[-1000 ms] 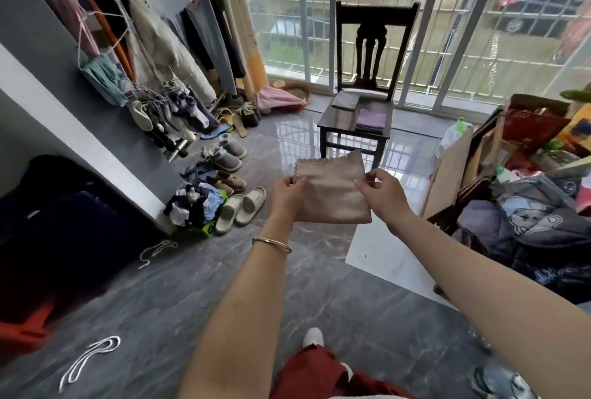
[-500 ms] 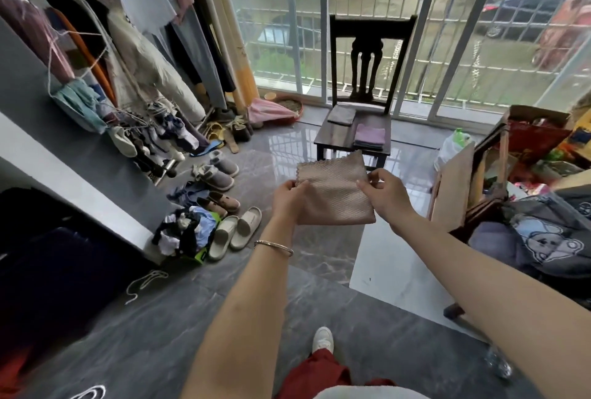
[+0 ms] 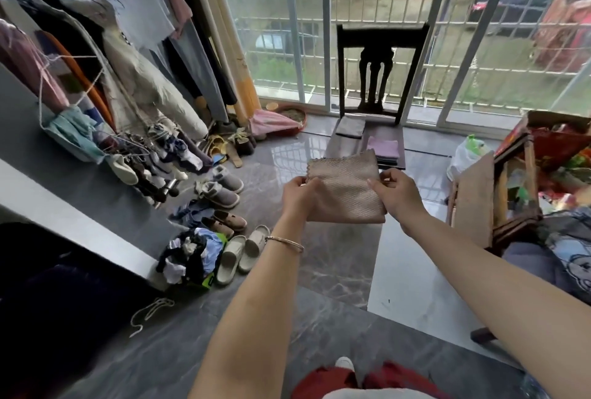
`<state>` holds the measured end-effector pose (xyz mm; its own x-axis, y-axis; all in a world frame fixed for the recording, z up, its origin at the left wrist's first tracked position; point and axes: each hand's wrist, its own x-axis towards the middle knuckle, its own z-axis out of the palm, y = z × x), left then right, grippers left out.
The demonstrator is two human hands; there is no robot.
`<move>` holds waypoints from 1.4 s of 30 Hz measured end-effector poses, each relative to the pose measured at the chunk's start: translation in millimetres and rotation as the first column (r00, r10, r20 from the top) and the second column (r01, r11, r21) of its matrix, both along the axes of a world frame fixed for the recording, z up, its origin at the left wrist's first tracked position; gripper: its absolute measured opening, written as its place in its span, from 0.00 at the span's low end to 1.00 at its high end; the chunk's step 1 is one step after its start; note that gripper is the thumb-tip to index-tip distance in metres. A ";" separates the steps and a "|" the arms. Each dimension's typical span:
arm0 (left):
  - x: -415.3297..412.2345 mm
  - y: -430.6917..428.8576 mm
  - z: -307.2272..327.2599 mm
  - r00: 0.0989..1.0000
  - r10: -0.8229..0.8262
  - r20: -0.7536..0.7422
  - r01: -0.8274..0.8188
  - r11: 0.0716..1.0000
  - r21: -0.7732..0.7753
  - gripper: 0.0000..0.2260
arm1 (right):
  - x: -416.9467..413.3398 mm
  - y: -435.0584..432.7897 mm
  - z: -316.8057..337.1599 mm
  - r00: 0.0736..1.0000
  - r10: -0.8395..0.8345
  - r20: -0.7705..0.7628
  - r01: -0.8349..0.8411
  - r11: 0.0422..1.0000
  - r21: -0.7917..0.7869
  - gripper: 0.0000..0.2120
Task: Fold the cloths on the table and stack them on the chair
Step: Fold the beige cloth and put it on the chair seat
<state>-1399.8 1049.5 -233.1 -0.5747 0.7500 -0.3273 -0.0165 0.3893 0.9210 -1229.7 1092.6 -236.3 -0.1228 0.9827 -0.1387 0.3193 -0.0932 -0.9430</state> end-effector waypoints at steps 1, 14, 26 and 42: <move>-3.0 5.0 -1.2 1.000 -0.001 -0.003 0.001 1.000 -0.002 0.11 | -2.5 3.6 -1.0 1.000 -0.010 -0.001 0.010 1.000 -0.005 0.09; -22.7 82.3 -16.5 0.995 -0.054 -0.084 0.048 0.996 -0.071 0.10 | -21.7 75.0 -19.6 0.999 -0.051 0.016 0.052 0.997 -0.050 0.10; -16.2 199.8 -6.0 1.000 -0.014 0.002 0.015 0.997 -0.074 0.06 | -20.0 199.0 -8.8 0.998 0.001 0.062 -0.001 1.000 -0.004 0.13; 2.3 301.1 -15.2 0.999 -0.038 -0.036 0.033 0.992 -0.122 0.07 | 1.9 292.6 -11.2 0.999 -0.006 0.033 0.008 0.998 -0.067 0.06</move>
<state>-1397.5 1350.5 -248.3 -0.5621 0.7265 -0.3952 0.0339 0.4977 0.8667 -1227.8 1385.2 -247.5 -0.1104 0.9719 -0.2080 0.3495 -0.1579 -0.9235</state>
